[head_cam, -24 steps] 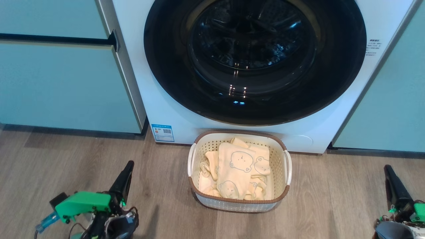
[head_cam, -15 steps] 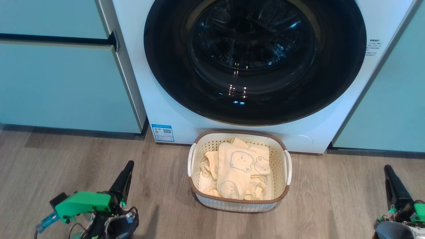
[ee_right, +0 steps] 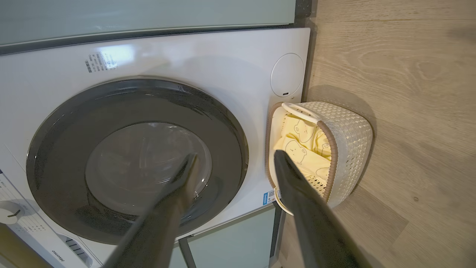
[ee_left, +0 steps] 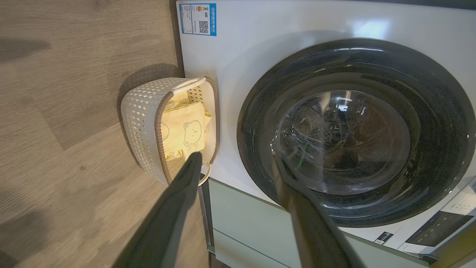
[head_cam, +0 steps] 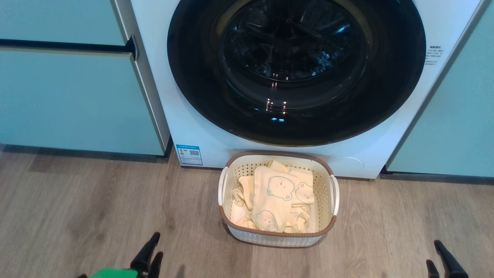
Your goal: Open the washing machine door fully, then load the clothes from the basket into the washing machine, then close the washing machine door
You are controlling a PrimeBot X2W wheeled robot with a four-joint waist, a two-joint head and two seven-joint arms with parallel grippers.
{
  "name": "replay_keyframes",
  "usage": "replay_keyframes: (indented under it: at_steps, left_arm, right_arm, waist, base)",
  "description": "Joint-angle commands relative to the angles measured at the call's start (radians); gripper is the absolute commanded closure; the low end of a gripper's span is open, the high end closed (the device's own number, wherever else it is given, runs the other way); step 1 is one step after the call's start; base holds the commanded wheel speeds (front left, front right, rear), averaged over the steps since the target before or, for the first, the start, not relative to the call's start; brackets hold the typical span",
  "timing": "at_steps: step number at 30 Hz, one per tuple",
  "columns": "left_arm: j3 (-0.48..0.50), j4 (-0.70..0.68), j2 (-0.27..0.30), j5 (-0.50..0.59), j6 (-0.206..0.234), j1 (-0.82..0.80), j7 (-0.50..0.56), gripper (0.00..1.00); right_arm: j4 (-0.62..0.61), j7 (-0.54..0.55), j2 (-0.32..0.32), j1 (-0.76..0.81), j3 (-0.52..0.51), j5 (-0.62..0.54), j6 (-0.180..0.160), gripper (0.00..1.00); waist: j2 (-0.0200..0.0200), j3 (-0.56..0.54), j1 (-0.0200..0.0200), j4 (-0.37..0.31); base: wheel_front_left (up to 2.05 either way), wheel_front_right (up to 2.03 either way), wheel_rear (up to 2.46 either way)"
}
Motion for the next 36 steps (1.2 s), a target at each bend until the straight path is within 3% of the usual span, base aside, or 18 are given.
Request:
replay_keyframes:
  at_steps: [1, 17, 36]
  left_arm:
    - [-0.001, -0.035, 0.007, 0.013, -0.001, -0.051, -0.010, 0.00]
    - [-0.015, -0.068, 0.011, 0.097, -0.002, -0.090, -0.057, 0.00]
    - [-0.023, -0.113, 0.015, 0.397, -0.004, -0.142, -0.113, 0.00]
  right_arm:
    - [-0.040, -0.011, -0.001, -0.049, 0.003, -0.001, 0.000, 0.00]
    - [-0.089, -0.058, -0.004, -0.071, 0.011, -0.065, 0.000, 0.00]
    - [-0.164, -0.114, -0.008, -0.104, 0.029, -0.360, 0.000, 0.00]
  waist:
    - [0.0000, 0.001, 0.0000, 0.000]
    - [0.0000, 0.003, 0.0000, 0.001]
    - [0.0000, 0.008, 0.0000, 0.004]
  base:
    - [0.00, 0.00, 0.00]
    - [0.00, 0.00, 0.00]
    - [0.00, 0.00, 0.00]
